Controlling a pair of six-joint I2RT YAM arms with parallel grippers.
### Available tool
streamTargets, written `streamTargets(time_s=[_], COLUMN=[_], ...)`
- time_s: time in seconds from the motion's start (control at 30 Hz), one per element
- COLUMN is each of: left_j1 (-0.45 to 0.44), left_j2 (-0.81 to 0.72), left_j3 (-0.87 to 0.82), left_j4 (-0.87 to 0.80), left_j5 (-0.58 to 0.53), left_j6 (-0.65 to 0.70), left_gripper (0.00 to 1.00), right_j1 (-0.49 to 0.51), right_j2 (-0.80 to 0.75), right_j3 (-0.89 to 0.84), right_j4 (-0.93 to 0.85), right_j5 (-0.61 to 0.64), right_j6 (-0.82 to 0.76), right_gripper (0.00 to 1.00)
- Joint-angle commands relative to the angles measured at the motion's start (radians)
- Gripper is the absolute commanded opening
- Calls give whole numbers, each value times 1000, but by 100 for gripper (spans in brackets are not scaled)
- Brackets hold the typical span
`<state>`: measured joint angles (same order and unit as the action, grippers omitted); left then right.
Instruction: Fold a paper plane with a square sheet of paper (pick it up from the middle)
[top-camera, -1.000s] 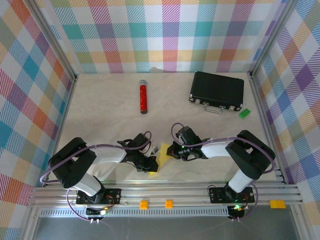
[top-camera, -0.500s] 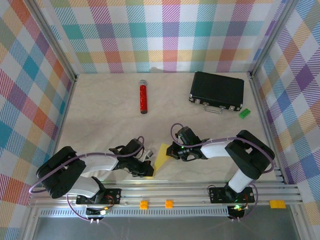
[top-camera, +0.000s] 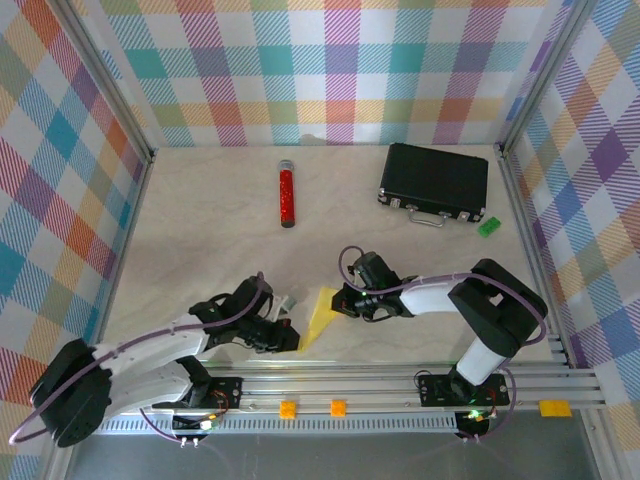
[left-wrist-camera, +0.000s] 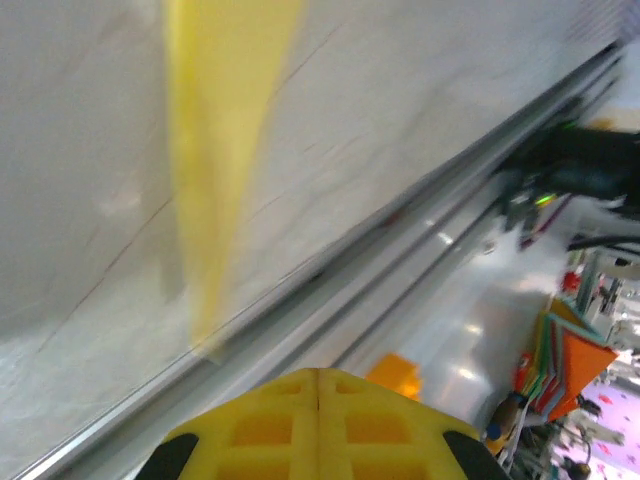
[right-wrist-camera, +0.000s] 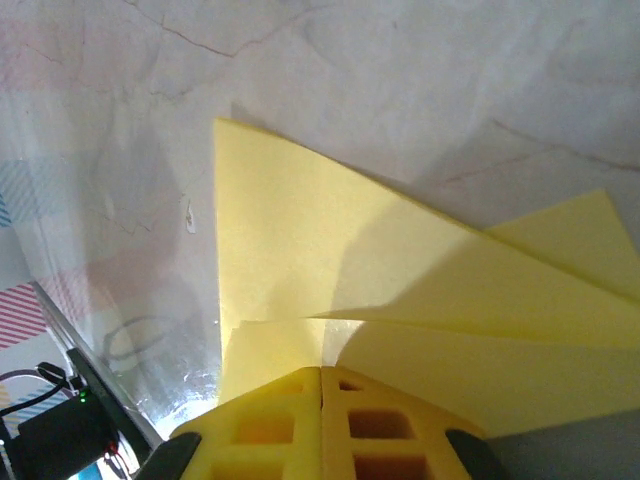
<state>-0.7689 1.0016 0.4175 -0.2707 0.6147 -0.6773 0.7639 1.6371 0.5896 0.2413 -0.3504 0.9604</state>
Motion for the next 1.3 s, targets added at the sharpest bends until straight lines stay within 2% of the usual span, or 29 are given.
streamTargets(time_s=[0.0, 0.07, 0.1, 0.17, 0.23, 0.3, 0.4, 0.53, 0.7, 0.83, 1.1, 1.2, 1.27], left_j1=[56, 101, 110, 117, 119, 125, 129, 131, 131, 131, 129, 129, 128], left_j2=[-28, 29, 57, 128, 190, 258, 359, 480, 591, 620, 680, 679, 670], left_j3=[78, 105, 116, 140, 159, 188, 230, 275, 335, 345, 353, 351, 349], left_j4=[-82, -84, -82, -62, -24, -16, -17, 54, 17, 9, 42, 76, 89], left_j5=[-89, -70, -62, -47, -52, -78, -109, -48, -19, 24, 165, 201, 209], left_j6=[-12, 0, 7, 21, 25, 39, 57, 87, 145, 169, 198, 187, 184], left_gripper=[6, 6, 10, 14, 21, 23, 27, 29, 29, 30, 29, 23, 15], right_j1=[2, 0, 1, -7, -9, -14, -15, -14, -9, 2, 22, 25, 25], right_j2=[-53, -125, -154, -217, -278, -330, -384, -404, -366, -320, -203, -185, -186], right_j3=[55, 69, 71, 59, 23, -14, -71, -145, -142, -119, -66, -64, -66], right_j4=[-92, -145, -185, -261, -279, -306, -299, -214, -219, -197, -197, -191, -183], right_j5=[-10, 19, 46, 93, 113, 136, 124, 63, 30, 4, -12, -9, -6], right_j6=[-130, -151, -151, -141, -121, -73, -13, 53, 52, 49, 46, 53, 58], right_gripper=[11, 14, 15, 23, 24, 27, 30, 31, 34, 33, 26, 25, 25])
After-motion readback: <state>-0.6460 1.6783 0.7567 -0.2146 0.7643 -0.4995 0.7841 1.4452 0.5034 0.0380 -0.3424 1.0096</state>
